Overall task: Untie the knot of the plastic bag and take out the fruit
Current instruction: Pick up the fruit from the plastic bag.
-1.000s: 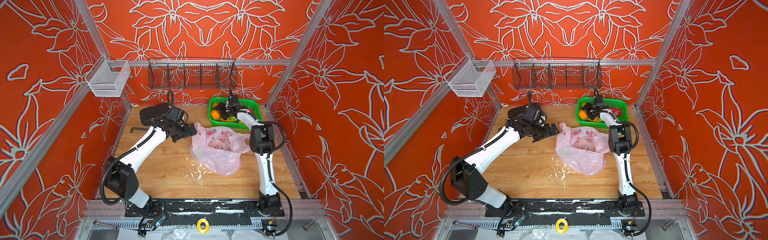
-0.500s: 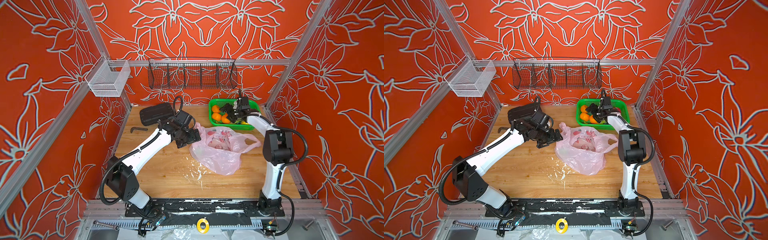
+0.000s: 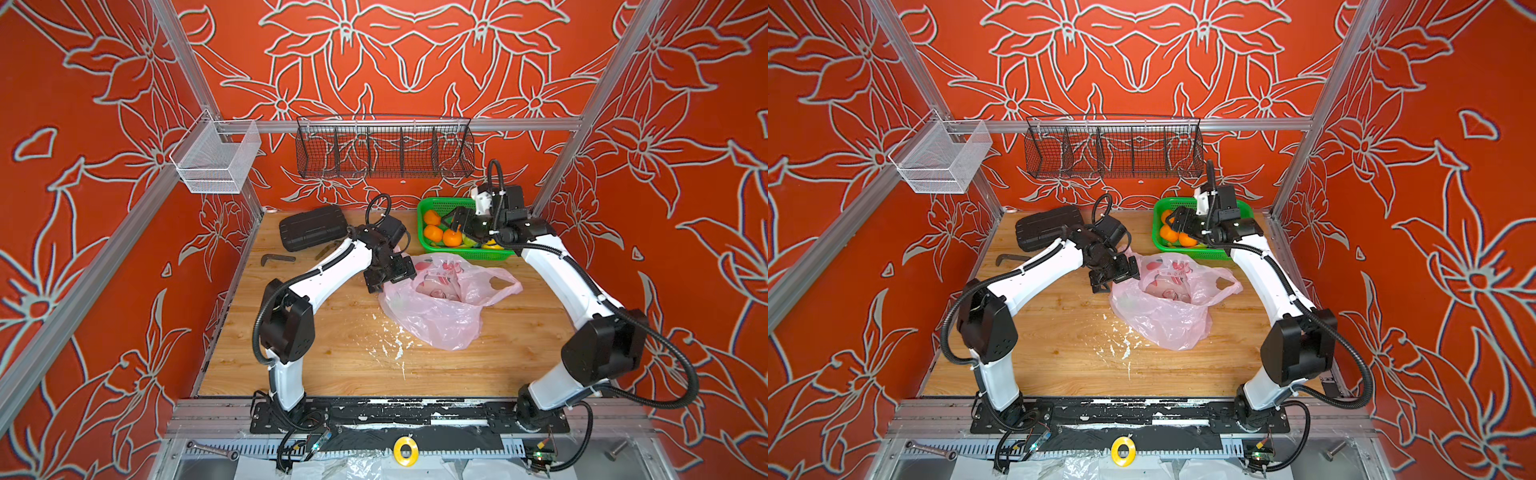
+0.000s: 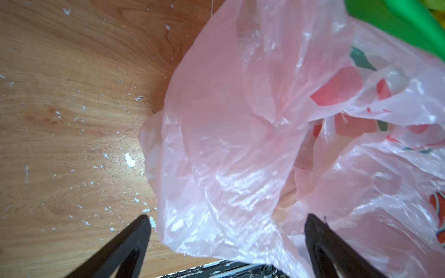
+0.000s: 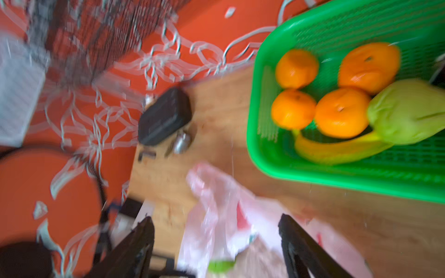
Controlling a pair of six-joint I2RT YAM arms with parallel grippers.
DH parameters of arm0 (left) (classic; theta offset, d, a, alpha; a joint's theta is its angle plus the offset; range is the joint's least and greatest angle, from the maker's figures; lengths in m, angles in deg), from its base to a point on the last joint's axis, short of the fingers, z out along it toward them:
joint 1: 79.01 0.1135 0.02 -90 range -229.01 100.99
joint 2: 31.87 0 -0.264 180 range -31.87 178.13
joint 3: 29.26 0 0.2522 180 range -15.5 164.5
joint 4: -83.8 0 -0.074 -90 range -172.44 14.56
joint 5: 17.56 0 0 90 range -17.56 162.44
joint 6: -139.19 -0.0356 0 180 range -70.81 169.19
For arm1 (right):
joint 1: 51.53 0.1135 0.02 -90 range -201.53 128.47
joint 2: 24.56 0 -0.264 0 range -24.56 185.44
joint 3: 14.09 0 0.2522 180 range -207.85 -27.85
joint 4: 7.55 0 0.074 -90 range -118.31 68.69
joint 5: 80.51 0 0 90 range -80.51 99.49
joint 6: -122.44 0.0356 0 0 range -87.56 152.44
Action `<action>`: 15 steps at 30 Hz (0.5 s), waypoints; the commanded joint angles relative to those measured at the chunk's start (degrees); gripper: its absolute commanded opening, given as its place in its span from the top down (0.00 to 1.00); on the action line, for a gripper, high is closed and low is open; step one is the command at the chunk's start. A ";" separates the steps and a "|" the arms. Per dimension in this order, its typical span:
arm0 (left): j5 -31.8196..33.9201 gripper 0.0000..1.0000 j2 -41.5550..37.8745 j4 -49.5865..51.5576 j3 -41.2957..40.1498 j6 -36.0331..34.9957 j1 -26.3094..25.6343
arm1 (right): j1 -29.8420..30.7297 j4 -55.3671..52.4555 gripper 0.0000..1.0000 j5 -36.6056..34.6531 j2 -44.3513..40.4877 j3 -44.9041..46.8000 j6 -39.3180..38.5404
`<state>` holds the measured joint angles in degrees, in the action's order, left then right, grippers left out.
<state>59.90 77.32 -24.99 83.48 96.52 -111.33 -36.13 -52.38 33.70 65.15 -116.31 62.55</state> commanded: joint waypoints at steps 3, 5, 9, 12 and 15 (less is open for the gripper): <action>0.80 0.15 1.96 2.37 -0.09 -2.57 -0.30 | 4.38 -8.78 0.17 0.66 -5.10 -0.49 -6.55; -1.07 0.25 1.09 -1.26 -3.62 -2.81 -0.29 | 5.55 -10.17 0.19 3.14 -5.09 -0.15 -7.85; -4.00 0.41 -2.95 -10.33 -11.51 -3.43 -0.29 | 7.05 -11.54 0.31 7.01 -3.86 3.00 -9.85; -4.29 0.51 -6.56 -15.74 -17.28 -3.98 -0.69 | 8.59 -14.64 0.42 7.39 -1.79 4.79 -12.15; -4.69 0.56 -8.69 -19.90 -21.72 -4.69 -0.73 | 10.40 -16.58 0.51 6.44 0.01 7.84 -14.44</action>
<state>56.38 72.20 -38.76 63.63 92.72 -111.67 -27.25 -63.98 39.18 63.36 -110.72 51.75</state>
